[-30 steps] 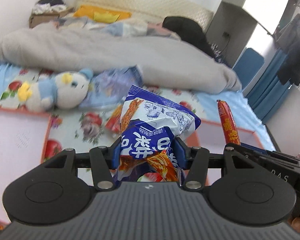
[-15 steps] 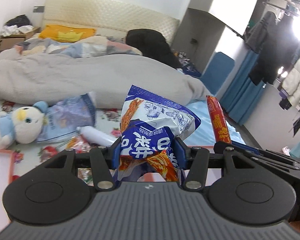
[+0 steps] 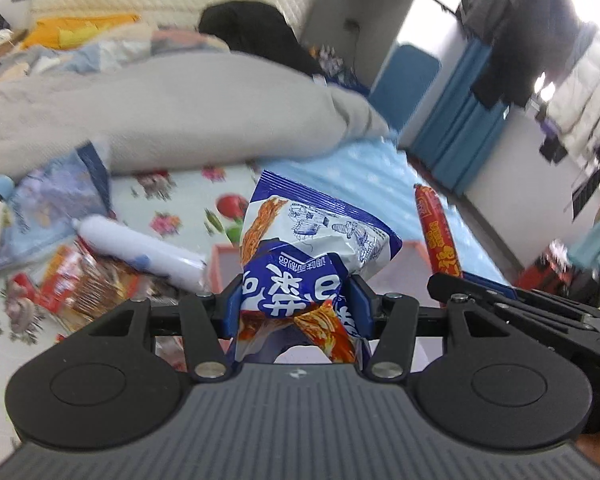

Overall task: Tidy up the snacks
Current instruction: 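Lift the chip bag and sausage and carry both over the pink box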

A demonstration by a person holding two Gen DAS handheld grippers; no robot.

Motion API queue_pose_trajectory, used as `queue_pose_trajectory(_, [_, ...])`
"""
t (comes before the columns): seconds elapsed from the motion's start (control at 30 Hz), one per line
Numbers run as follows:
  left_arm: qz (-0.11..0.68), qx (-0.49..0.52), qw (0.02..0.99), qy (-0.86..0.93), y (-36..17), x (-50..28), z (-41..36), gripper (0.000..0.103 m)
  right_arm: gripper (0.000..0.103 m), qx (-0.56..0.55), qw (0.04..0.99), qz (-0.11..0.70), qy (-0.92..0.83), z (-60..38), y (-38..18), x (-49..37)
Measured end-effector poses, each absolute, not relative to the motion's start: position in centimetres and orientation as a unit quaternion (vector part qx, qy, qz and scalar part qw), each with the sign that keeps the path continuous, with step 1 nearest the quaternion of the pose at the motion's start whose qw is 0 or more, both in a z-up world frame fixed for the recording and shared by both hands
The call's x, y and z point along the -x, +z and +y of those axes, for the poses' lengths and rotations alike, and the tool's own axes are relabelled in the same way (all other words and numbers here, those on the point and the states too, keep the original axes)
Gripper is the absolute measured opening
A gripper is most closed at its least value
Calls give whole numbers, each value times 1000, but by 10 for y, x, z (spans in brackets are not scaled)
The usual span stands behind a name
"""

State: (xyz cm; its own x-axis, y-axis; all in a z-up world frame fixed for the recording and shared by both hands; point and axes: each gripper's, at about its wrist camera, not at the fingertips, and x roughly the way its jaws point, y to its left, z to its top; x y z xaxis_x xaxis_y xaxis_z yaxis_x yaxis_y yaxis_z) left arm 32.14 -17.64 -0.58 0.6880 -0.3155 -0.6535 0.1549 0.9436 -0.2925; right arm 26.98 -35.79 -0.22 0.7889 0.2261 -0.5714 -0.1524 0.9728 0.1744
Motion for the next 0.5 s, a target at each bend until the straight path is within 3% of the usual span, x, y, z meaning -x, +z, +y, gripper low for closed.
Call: queue_pose_trajectory(0.5, [471,51,870,-134,-114,-383,-231,59,24,-78,903,418,62,-395,-110,-306])
